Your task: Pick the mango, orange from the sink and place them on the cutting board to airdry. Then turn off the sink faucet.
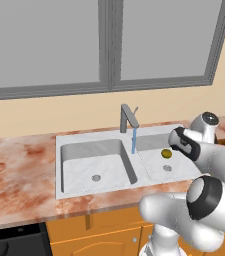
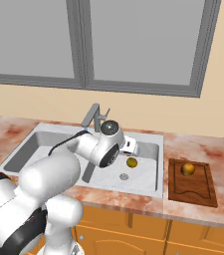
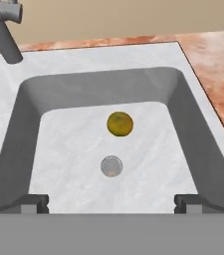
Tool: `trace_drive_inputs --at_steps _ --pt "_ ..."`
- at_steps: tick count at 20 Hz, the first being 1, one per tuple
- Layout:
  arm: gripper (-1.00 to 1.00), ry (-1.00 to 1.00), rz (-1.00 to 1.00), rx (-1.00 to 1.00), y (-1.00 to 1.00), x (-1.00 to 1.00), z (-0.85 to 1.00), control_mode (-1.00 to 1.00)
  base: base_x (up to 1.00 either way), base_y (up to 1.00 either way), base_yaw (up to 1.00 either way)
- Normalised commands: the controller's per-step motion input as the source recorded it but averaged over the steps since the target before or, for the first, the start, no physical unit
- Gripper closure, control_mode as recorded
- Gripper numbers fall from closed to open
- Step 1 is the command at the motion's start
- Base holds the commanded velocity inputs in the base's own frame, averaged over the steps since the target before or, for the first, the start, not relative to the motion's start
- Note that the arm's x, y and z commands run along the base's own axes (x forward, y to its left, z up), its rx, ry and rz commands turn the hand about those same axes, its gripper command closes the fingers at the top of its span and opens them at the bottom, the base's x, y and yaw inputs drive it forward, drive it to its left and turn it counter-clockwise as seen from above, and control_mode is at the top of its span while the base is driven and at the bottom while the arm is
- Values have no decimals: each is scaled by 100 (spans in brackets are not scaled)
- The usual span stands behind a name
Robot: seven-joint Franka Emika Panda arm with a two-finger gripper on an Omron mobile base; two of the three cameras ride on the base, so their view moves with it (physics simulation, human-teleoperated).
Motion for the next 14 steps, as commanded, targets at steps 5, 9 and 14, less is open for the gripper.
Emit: trace_drive_inputs --at_steps 5,9,14 --pt "-100 -3 4 0 0 15 -43 -100 0 0 0" --pt "-100 -6 3 0 0 23 -27 -100 0 0 0" --pt "-100 -1 0 0 0 28 -4 -100 0 0 0"
